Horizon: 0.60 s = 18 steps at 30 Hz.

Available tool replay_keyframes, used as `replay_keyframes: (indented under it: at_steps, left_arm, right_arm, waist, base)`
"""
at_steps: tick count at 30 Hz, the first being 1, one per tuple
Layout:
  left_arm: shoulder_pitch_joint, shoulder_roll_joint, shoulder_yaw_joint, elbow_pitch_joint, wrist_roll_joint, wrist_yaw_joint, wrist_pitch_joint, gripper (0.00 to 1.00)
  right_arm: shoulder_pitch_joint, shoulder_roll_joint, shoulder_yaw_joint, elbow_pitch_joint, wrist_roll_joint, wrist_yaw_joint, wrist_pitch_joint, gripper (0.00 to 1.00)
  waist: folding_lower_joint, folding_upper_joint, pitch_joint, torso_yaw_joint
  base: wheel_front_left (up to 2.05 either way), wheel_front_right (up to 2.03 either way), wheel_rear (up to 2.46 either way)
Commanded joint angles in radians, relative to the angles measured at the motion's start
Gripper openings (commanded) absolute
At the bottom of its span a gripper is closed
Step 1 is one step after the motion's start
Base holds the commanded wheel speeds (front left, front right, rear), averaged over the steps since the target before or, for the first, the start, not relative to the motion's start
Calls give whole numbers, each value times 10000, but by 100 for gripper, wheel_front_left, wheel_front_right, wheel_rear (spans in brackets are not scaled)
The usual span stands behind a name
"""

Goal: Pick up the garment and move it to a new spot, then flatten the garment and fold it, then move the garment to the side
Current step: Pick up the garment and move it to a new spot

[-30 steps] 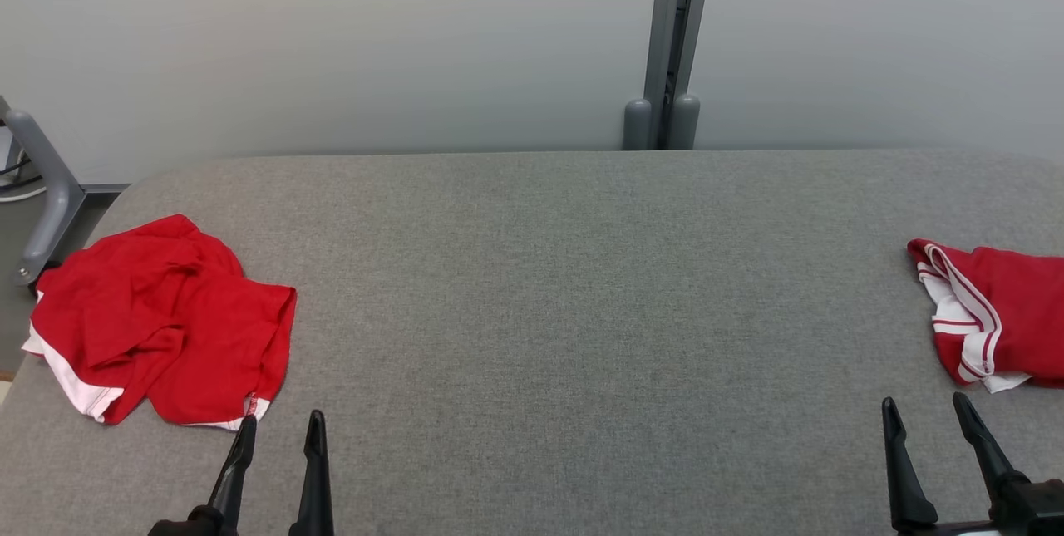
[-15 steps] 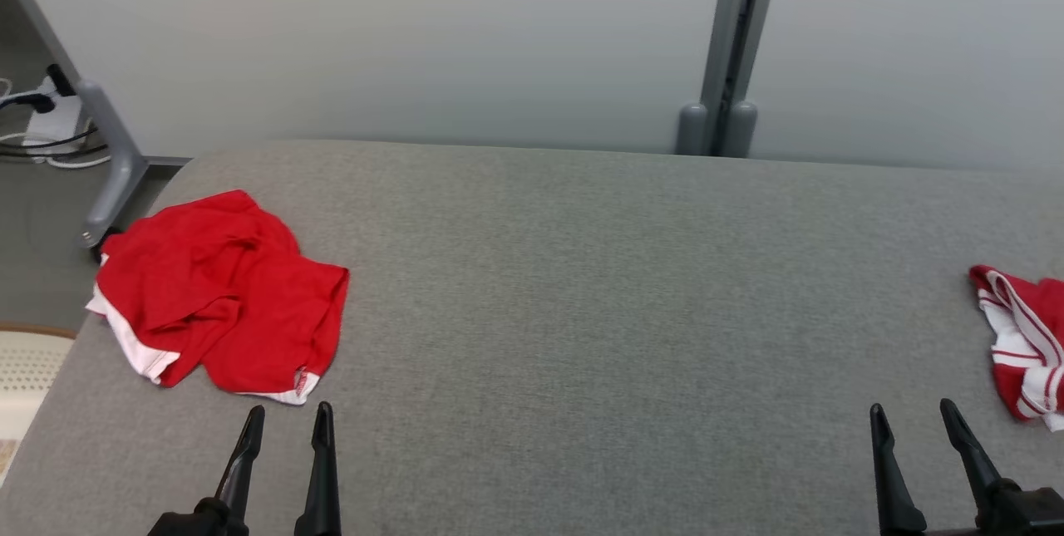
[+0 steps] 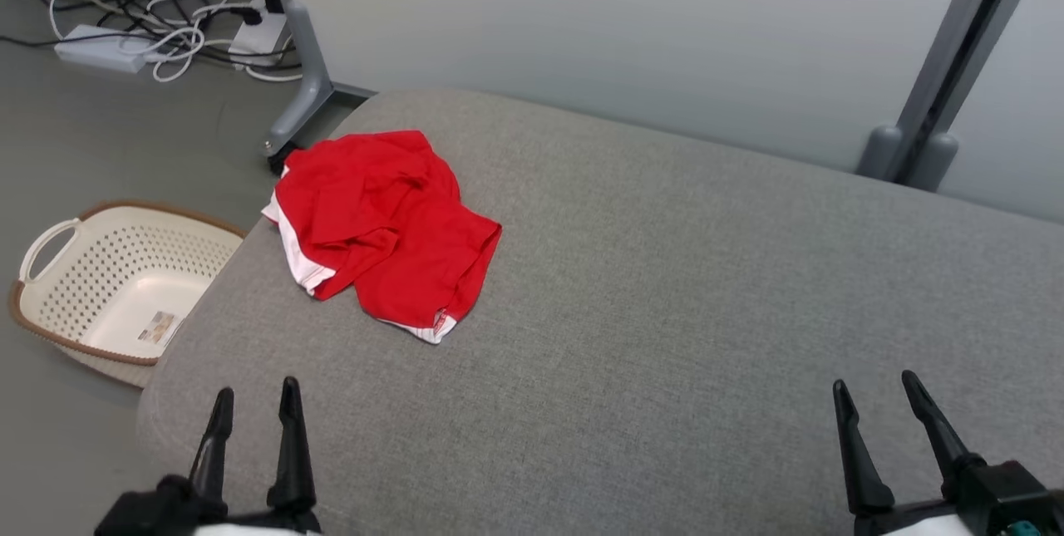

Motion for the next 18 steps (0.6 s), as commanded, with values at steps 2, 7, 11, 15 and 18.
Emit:
replay_keyframes:
  at_steps: [2,7,11,15,18]
  left_arm:
    - [-1173,20,141,394,-601,72,1,100]
    - [-2939,8,299,1381,-1103,-38,3,100]
    - [-4617,35,458,3193,-1465,-63,2,100]
    - [-6339,91,442,5394,-1956,12,385,100]
    - [-7394,106,549,6949,-2259,20,672,100]
  right_arm:
    - [-416,-278,-35,-146,-188,-3,-40,100]
    - [-855,-907,-6,-217,-303,-3,-40,100]
    - [-1181,-1393,-184,-290,-252,-3,-42,100]
    - [-1333,-1707,-188,-370,-208,-3,-40,100]
    - [-1514,-1868,-13,-377,-195,-3,-40,100]
  waist:
    - [0,0,1417,45]
    - [0,0,2893,-214]
    - [0,0,3925,-622]
    - [0,0,4601,-974]
    - [0,0,4903,-1264]
  base:
    - [0,0,0]
    - [0,0,0]
    - [0,0,0]
    - [0,0,0]
    - [0,0,0]
